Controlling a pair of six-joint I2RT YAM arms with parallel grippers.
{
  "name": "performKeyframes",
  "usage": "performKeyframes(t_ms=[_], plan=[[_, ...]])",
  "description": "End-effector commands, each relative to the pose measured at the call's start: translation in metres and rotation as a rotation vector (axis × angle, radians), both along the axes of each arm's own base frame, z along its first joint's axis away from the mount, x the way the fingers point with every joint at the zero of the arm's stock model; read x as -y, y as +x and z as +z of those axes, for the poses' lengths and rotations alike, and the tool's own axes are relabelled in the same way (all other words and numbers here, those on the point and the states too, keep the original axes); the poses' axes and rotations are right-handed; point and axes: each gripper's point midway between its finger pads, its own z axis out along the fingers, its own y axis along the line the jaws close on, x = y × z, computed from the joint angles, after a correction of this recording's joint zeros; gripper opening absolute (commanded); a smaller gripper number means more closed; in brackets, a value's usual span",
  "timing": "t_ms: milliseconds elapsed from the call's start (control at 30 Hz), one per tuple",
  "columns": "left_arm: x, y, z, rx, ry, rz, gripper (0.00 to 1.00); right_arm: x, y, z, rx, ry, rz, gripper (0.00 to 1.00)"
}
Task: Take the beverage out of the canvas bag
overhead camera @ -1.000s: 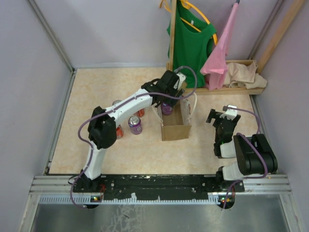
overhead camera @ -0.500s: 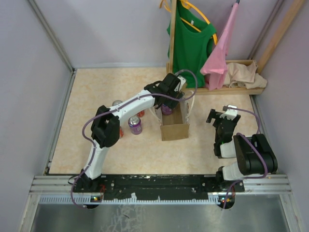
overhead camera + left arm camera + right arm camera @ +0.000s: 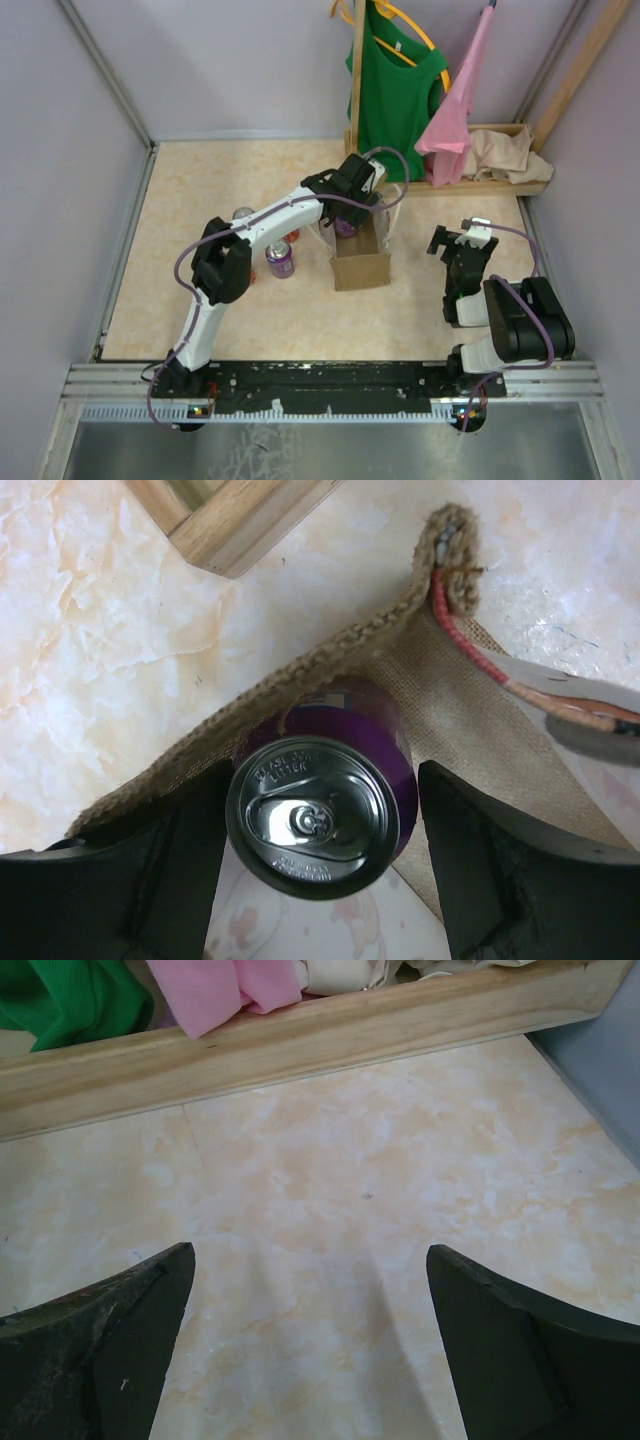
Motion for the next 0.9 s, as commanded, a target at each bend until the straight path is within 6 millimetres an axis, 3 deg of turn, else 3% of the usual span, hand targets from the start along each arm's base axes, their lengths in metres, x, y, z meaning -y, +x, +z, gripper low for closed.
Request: performKeyframes(t_ms=[0, 167, 300, 400, 433, 633, 867], plan=[[-0.001, -0.003, -0.032, -0.061, 0.043, 0.013, 0.79, 0.002, 0.010, 0.024, 0.083, -0.006, -0.011, 0.99], [-0.004, -0.002, -0.042, -0.068, 0.069, 0.029, 0.76, 0.002, 0.010, 0.024, 0.085, -0.005, -0.011, 0.99], [-0.006, -0.001, -0.044, -0.067, 0.080, 0.037, 0.43, 0.002, 0.011, 0.024, 0.086, -0.005, -0.012, 0.99], [-0.008, 0.000, -0.041, -0.055, 0.087, 0.040, 0.04, 0.002, 0.010, 0.024, 0.086, -0.006, -0.012, 0.99], [-0.009, 0.001, -0.040, -0.052, 0.092, 0.043, 0.00, 0.002, 0.010, 0.024, 0.086, -0.005, -0.012, 0.99], [-0.010, 0.006, -0.010, 0.006, 0.067, 0.054, 0.00, 0.002, 0.010, 0.024, 0.084, -0.006, -0.012, 0.99], [-0.001, 0.008, 0.070, 0.111, -0.056, 0.024, 0.00, 0.002, 0.010, 0.024, 0.085, -0.005, -0.011, 0.99]])
